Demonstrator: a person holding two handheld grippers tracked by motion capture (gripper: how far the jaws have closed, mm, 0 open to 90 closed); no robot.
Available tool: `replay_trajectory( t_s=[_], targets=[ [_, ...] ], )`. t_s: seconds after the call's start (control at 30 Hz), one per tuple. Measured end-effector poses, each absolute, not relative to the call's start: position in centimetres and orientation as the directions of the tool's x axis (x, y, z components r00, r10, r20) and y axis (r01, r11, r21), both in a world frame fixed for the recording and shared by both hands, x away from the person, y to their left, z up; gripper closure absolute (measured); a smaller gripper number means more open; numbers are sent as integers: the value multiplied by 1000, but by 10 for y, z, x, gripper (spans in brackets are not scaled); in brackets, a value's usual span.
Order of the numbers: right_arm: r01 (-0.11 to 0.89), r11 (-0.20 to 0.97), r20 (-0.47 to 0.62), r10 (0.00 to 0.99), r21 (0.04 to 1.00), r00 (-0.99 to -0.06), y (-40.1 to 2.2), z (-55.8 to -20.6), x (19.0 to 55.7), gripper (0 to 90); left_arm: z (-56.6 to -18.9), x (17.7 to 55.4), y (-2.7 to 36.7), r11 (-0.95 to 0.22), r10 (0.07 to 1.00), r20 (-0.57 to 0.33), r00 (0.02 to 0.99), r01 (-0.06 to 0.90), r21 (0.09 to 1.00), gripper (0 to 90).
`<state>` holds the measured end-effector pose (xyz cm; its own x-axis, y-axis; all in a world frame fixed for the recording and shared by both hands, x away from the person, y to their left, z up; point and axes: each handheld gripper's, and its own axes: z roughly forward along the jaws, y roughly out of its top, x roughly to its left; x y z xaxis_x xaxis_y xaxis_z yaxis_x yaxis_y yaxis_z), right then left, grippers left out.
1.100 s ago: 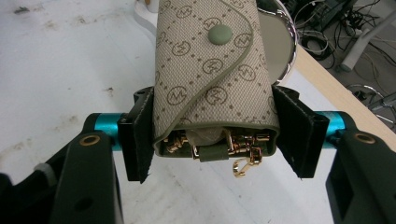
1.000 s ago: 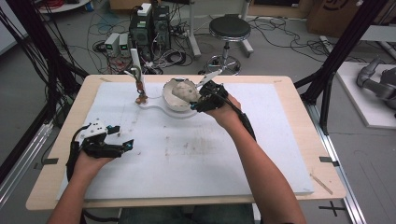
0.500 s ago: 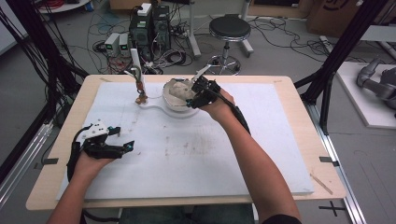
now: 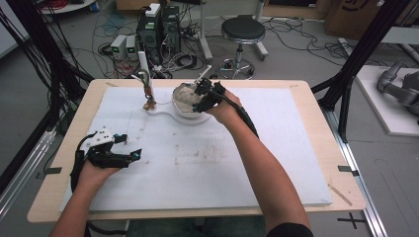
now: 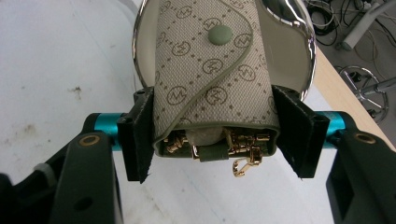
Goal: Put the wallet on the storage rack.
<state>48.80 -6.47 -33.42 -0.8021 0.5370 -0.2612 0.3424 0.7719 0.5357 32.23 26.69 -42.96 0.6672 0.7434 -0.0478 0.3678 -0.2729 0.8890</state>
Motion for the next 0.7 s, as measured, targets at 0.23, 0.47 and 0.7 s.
replay_trajectory(
  t_s=[0.23,0.47,0.7],
  targets=[
    [335,806,-302,516,489,-802,-48,-336,495,367,-430,323,268,-273,744,-49,666,370,888,158],
    [351,820,-319,516,453,-794,-39,-343,504,366,-431,323,269,-272,743,-51,667,371,888,158],
    [356,821,-329,521,447,-788,-34,-347,507,358,-431,323,269,-273,744,-52,666,373,887,159]
  ],
)
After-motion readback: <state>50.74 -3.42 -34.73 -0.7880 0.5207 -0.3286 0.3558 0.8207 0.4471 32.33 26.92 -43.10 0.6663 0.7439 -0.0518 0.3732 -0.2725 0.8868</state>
